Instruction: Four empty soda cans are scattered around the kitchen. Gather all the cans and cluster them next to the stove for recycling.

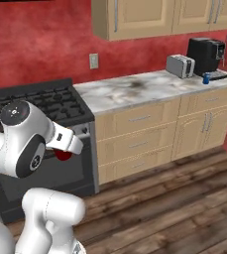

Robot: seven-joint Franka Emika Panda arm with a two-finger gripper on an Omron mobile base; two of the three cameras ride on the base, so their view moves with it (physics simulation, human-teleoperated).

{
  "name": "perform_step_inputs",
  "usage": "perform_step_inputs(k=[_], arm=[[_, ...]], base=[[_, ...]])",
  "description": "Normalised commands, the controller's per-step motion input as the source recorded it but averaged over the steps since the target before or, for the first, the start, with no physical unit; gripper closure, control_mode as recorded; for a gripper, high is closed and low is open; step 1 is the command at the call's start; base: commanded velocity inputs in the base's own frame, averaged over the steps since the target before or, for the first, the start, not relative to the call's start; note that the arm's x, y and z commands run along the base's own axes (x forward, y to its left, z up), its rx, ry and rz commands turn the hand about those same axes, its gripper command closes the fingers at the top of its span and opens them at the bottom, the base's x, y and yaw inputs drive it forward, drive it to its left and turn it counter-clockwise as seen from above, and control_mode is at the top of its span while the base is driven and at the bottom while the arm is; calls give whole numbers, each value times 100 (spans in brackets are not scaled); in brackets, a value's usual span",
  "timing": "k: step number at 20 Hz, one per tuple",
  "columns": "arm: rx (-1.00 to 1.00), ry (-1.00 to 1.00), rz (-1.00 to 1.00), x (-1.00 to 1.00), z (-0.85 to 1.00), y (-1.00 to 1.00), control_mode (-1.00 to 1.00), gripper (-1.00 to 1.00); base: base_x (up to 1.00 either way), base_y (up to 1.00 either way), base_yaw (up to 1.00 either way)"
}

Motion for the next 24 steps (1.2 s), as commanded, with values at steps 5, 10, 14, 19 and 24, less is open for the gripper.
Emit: perform_step_inputs(k=[5,10,14,19,24], arm=[[0,0,0,0,0,0,100,100],[0,0,0,0,0,0,100,100],[0,0,0,0,0,0,100,100],[0,0,0,0,0,0,100,100],[0,0,0,0,0,0,100,100]], base=[[66,-35,5],[66,-32,6],[69,-26,9],[73,-22,9],[74,-17,9]])
